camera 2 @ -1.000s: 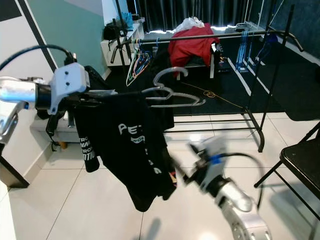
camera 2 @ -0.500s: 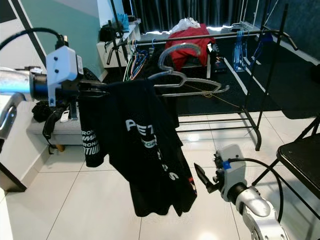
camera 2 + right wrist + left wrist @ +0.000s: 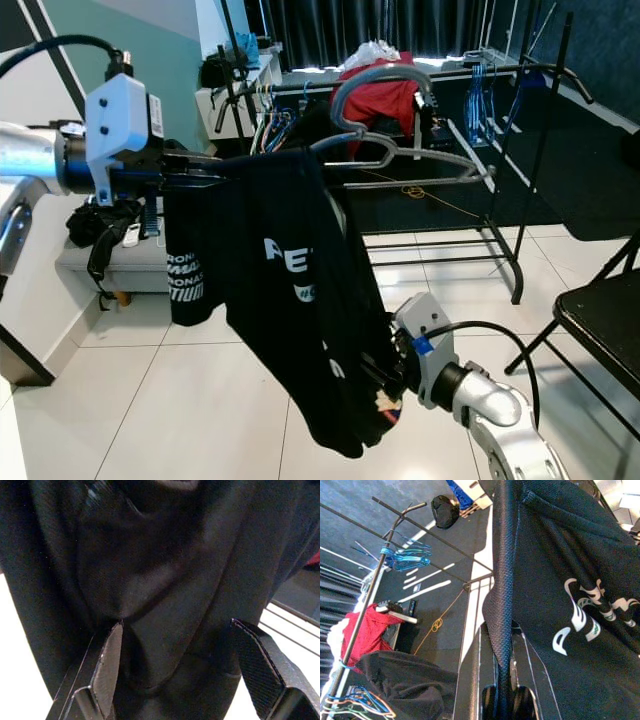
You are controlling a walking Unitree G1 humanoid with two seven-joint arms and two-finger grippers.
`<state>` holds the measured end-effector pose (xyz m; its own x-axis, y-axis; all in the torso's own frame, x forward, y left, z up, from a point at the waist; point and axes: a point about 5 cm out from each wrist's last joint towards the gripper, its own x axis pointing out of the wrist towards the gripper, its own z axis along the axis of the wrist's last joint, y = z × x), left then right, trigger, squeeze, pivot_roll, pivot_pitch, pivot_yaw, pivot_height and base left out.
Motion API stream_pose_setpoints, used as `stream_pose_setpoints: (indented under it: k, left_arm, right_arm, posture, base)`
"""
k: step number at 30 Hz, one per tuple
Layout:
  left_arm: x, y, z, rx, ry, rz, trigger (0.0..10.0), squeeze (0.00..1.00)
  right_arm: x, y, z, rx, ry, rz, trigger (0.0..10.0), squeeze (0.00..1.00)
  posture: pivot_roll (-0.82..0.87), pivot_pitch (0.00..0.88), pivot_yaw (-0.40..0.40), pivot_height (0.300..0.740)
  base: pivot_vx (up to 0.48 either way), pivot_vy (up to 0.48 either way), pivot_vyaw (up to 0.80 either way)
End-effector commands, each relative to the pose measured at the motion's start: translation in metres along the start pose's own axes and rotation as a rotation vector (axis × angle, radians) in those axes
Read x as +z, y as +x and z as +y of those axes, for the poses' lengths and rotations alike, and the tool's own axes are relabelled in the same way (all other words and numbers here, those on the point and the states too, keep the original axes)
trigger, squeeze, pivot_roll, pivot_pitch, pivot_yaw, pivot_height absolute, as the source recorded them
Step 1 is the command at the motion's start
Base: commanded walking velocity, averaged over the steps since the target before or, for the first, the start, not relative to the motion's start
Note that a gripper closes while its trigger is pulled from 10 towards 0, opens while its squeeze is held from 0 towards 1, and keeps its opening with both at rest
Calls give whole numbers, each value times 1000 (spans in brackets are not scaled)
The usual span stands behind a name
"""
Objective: Hang hanger
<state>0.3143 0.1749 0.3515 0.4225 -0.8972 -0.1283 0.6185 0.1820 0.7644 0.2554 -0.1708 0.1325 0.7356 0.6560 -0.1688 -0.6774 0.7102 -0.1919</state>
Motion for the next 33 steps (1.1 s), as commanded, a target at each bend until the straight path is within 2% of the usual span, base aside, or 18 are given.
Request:
stream_pose_setpoints:
  k: [1,6,7,27,30,33]
  left_arm:
    - [7,-3,3,19,9,-29,10000,0]
    - [7,-3,3,20,7,-29,10000,0]
    - [8,-2,3,21,6,-30,10000,0]
    - [6,-4,4,41,-7,-21,10000,0]
    - [5,-5,5,46,-8,-18,10000,0]
    - [2,-11,7,63,-16,-10,10000,0]
  right_arm:
    - [5,3,0,13,-31,-14,10000,0]
    - [5,3,-1,13,-34,-14,10000,0]
    - [5,4,-3,5,-43,-15,0,0]
    - [11,1,-16,-33,-69,-45,0,0]
    - [15,-3,-20,-50,-54,-72,0,0]
    - [23,-18,-35,-122,-22,-127,0,0]
  posture:
    - [-81,0,83,740]
    - [-81,0,83,740]
    - [-82,0,82,740]
    - [-85,0,81,740]
    - [-85,0,81,740]
    - [-88,0,84,740]
  base:
    - [0,0,0]
    - [0,0,0]
    - [0,0,0]
    - [0,0,0]
    - [0,0,0]
    - [0,0,0]
